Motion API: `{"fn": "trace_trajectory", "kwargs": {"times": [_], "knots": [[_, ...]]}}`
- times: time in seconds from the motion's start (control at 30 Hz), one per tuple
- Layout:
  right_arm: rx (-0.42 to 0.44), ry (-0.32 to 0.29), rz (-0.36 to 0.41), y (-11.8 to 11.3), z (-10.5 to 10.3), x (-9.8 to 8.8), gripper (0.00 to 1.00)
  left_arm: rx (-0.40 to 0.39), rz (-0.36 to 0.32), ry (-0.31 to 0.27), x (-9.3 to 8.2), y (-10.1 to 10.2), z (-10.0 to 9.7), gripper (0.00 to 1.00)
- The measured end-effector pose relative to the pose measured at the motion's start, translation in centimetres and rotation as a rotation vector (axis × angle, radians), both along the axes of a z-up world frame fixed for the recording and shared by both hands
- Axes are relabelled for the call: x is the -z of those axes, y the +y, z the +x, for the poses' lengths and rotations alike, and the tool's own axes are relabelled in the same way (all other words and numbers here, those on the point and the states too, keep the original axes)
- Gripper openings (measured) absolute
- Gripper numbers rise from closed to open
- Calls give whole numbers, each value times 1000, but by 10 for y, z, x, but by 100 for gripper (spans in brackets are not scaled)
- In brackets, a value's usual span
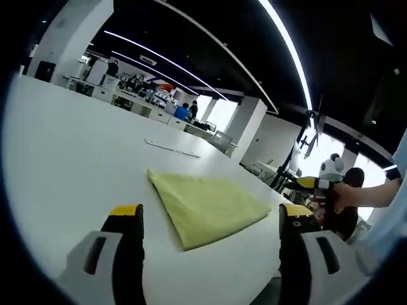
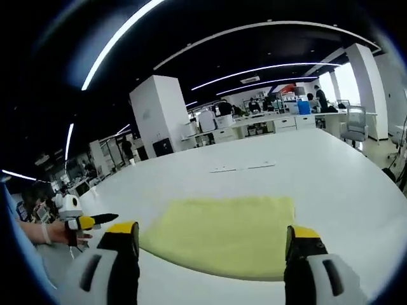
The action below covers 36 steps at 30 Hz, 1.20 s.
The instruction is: Fold the garment on the visible template until the final outline fits inside the template.
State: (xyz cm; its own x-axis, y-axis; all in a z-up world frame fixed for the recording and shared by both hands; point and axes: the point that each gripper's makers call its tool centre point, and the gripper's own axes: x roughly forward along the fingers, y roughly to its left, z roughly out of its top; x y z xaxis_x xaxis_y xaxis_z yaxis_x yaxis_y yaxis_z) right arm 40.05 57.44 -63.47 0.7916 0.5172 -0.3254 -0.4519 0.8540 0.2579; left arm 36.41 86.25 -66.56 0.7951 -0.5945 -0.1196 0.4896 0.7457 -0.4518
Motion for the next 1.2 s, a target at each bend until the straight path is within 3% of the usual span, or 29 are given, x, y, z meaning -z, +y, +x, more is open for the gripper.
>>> {"fn": "trace_trajectory", "kwargs": {"times": [0.33,0.5,0.63,0.73,0.8,0.9,0.97,1.07,1.2], "knots": [[76,18,-34,-43,-35,14,100,58,26,14,5,-15,-4,95],[128,23,12,-56,-48,15,100,36,17,22,6,-11,-5,99],[139,37,7,-58,-57,21,100,17,-19,20,2,-7,-3,99],[138,45,34,-51,-65,18,100,15,-33,11,-1,-7,-3,99],[129,-25,98,-33,-67,-6,98,29,-68,-1,-7,-11,-4,99],[78,-111,178,2,-67,-42,97,22,-174,-8,-20,-15,-2,99],[43,-144,193,20,-66,-56,97,19,-181,6,-16,-14,-2,99],[20,-166,195,34,-67,-61,96,17,-165,20,-11,-13,-3,99],[17,-138,171,30,-69,-48,96,14,-142,29,-8,-12,-5,99]]}}
